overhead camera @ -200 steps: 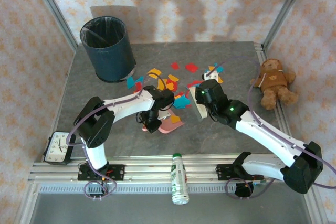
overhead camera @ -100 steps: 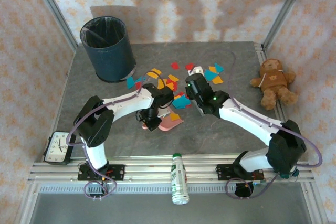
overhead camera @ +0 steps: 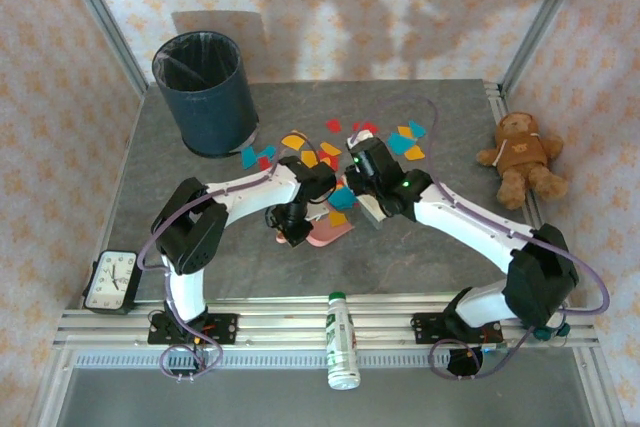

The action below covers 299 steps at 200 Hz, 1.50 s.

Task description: Sweep away the paper scraps from the table

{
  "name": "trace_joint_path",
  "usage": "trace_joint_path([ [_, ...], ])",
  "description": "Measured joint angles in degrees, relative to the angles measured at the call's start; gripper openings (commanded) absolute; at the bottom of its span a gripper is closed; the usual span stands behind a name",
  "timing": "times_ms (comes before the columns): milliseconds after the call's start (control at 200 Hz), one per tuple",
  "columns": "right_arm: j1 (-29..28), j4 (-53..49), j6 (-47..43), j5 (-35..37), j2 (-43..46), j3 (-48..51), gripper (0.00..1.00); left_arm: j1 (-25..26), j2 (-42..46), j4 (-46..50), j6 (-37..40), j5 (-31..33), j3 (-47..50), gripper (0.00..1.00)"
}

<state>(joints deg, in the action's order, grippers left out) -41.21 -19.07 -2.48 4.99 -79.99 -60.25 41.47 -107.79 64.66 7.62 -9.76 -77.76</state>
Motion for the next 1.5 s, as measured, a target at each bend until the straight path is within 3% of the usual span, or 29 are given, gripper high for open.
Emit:
trace_joint_path([
  [315,-0.02,-3.61,-0.35,-7.02,3.82,0.17,0.00,0.00,0.00,-0.02,0.02,0.17,0.00,0.00],
  [545,-0.02,-3.61,0.28,-7.89,7.37,1.60,0.00,0.00,0.02,-0.02,0.28,0.15,0.02,0.00],
  [811,-0.02,-1.22,3.08,-1.33,10.64,4.90,0.00,0.00,1.05,-0.66,0.61,0.09,0.42,0.00],
  [1096,0.00,2.60,5.51,8.70,8.31,5.60,0.00,0.00,1.31,-1.14,1.49,-0.33,0.92,0.00],
  [1496,0.00,4.24,6.58,8.22,1.27,3.17,0.00,0.00,1.31,-2.56,2.21,-1.99,1.42,0.00],
])
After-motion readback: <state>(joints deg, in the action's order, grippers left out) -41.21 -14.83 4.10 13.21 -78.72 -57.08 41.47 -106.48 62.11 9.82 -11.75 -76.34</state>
